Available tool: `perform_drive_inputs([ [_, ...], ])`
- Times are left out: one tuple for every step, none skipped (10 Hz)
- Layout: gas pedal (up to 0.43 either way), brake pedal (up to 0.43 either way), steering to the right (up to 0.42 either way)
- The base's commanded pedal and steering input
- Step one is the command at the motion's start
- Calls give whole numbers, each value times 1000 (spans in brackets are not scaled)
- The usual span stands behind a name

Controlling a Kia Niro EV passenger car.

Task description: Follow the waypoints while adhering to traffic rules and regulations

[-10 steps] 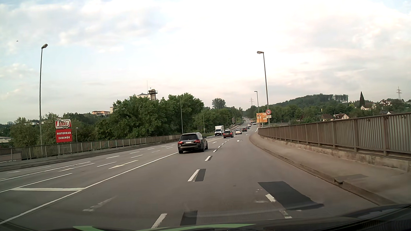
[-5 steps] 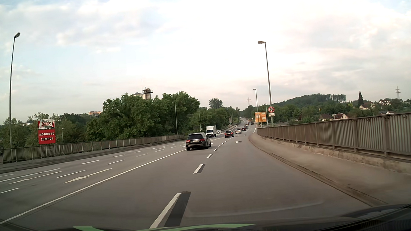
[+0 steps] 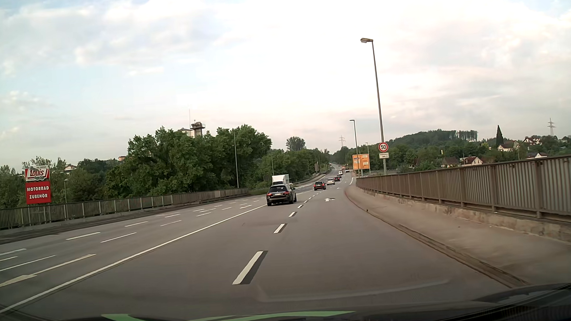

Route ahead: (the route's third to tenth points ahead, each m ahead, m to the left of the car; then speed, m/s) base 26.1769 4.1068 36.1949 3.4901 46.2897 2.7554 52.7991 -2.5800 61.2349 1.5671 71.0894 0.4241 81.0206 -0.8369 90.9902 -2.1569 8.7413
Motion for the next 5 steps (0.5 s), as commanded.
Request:
perform_drive_inputs([
  [98, 0, 8],
  [98, 0, 8],
  [98, 0, 7],
  [98, 0, 6],
  [98, 0, 6],
])
